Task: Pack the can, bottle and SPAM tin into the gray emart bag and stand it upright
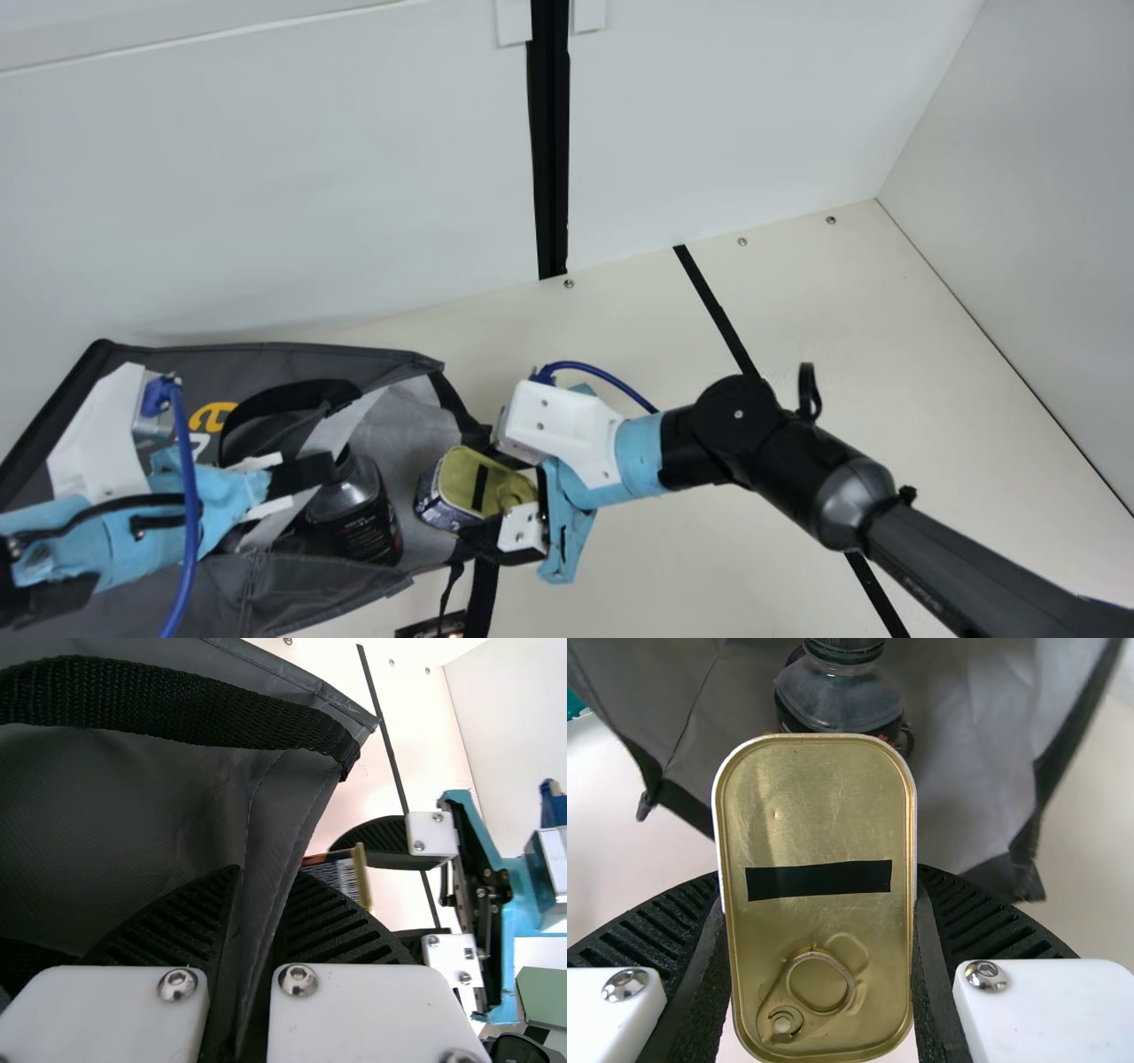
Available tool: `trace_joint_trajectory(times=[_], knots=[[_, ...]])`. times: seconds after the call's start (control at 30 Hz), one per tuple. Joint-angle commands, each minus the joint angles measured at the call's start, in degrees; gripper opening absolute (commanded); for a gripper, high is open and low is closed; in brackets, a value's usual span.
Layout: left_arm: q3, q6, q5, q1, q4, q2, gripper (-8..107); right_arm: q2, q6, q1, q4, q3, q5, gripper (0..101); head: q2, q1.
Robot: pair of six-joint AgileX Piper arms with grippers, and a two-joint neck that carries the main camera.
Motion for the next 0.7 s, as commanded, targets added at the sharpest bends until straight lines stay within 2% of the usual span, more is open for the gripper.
trace_joint_trajectory(times=[0.0,0.67], knots=[[0.0,0.0,0.0,0.0,0.0,0.0,-8,0.84,0.14,0.76,0.24,-0.52,-0.31,0,-0.05,-1.3],[0.0,0.0,0.0,0.0,0.0,0.0,-8,9.48,0.92,7.57,2.03,-8.43,-2.89,0,-0.05,-1.3]])
